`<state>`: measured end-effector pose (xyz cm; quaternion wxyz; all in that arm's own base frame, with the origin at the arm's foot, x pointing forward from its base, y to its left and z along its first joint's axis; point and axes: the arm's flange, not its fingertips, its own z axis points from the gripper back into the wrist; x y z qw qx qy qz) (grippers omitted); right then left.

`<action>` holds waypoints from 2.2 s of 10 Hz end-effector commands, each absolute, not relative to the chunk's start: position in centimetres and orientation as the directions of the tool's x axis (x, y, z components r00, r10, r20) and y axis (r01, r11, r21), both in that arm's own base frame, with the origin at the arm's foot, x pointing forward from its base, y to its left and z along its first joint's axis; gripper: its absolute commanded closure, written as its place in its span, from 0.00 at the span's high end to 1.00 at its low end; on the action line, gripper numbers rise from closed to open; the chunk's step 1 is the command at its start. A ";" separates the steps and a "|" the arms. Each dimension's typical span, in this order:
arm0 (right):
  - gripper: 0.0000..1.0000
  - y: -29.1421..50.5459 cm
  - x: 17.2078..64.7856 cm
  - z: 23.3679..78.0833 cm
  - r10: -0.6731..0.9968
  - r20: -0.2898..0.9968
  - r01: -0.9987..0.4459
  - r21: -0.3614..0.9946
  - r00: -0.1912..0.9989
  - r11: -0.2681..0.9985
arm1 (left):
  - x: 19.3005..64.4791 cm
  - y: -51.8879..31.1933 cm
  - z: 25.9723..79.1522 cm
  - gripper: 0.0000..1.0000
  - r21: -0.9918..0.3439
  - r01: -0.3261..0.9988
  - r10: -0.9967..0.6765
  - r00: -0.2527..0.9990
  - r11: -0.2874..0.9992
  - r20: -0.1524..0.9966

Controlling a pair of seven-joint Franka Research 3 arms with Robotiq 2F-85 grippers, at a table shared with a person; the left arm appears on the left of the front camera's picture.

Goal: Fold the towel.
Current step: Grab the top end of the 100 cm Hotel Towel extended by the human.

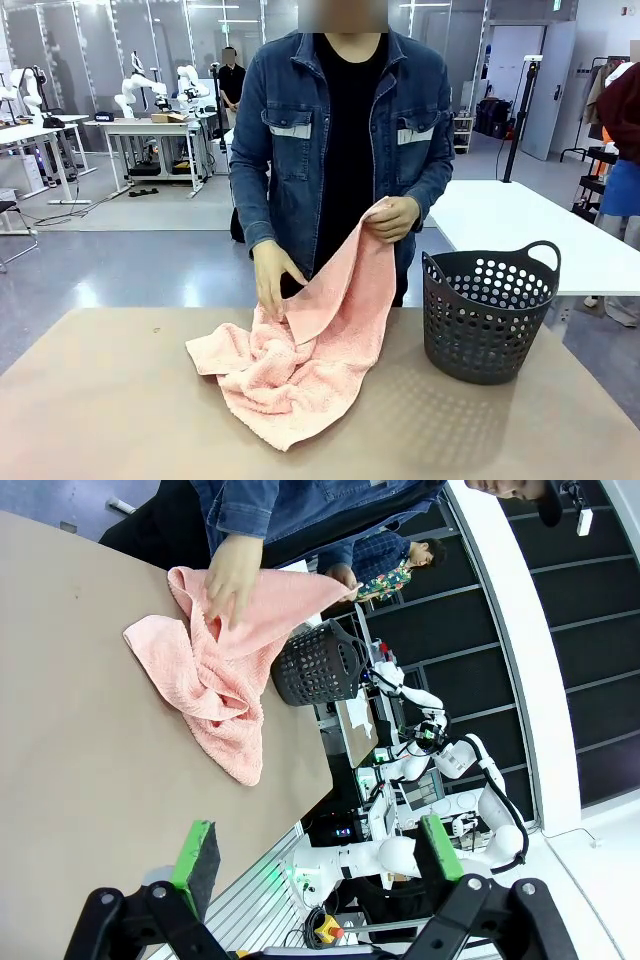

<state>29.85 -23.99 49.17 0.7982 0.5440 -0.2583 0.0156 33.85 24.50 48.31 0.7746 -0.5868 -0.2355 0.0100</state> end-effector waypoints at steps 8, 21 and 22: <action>1.00 -24.1 29.9 49.4 -0.263 0.436 -0.314 0.861 0.861 0.400 | 33.8 24.5 48.4 1.00 -0.914 0.267 0.292 0.887 0.306 0.357; 1.00 -24.0 29.8 49.2 -0.256 0.429 -0.305 0.860 0.866 0.409 | 33.9 24.5 48.3 1.00 -0.914 0.261 0.292 0.889 0.311 0.353; 1.00 -23.5 29.5 51.9 -0.169 0.565 -0.424 0.755 0.807 0.500 | 33.3 23.9 50.9 1.00 -0.813 0.407 0.157 0.849 0.418 0.505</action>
